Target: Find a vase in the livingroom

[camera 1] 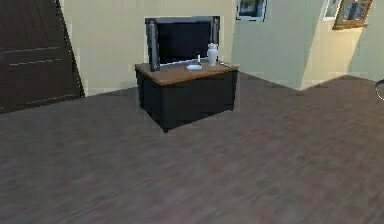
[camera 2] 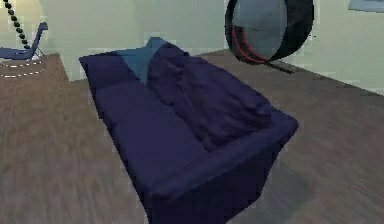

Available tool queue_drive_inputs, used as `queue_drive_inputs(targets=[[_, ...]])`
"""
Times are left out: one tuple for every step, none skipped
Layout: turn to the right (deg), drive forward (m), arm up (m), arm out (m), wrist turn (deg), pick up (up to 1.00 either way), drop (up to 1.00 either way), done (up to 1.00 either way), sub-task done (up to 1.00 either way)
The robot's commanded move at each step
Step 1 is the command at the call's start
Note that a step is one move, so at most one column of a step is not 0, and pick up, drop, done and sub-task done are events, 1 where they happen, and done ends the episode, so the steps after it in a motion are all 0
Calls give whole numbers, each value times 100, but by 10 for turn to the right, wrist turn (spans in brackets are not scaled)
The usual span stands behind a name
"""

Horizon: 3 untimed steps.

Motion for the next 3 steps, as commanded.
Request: queue_drive_inputs(targets=[[120,0,0,0,0,0,0,0,0],[0,100,0,0,0,0,0,0,0],[0,100,0,0,0,0,0,0,0]])
